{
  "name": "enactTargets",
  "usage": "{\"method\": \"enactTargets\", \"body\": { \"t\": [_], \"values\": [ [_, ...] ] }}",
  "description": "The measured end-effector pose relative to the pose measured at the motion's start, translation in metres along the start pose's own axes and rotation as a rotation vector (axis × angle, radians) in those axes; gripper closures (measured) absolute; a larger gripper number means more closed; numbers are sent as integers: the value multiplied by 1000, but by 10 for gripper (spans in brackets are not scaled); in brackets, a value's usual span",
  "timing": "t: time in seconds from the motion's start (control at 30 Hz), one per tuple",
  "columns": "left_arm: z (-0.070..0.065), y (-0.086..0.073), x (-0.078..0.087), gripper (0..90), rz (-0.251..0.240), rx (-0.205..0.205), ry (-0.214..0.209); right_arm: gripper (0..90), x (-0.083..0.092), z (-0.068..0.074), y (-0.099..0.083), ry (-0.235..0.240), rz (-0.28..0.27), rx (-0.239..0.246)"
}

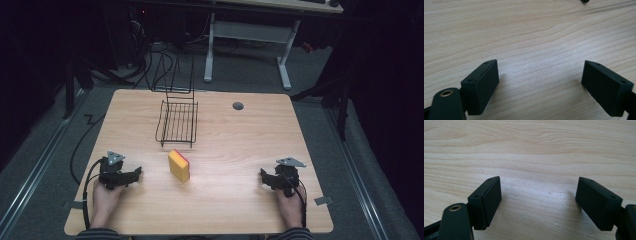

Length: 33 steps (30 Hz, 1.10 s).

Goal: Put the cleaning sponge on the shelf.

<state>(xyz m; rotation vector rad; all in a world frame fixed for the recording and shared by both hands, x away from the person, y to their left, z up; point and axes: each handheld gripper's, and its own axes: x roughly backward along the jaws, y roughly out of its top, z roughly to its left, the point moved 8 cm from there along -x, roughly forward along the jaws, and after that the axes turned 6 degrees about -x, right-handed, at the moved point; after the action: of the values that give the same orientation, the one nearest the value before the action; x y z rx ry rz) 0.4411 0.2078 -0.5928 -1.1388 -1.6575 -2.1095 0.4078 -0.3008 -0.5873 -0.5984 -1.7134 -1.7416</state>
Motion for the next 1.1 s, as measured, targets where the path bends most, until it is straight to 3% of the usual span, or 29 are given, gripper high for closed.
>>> {"method": "enactTargets", "body": {
  "t": [0.3,0.47,0.77,1.1],
  "values": [
    [1,-2,6,175,3,24,-22,210,0,0,0,1,1,1],
    [-1,3,12,175,-28,21,-37,210,0,0,0,1,4,3],
    [-5,15,29,151,-73,32,-108,210,0,0,0,2,1,1],
    [-6,26,42,141,-112,33,-132,210,0,0,0,1,1,4]
  ]
}}
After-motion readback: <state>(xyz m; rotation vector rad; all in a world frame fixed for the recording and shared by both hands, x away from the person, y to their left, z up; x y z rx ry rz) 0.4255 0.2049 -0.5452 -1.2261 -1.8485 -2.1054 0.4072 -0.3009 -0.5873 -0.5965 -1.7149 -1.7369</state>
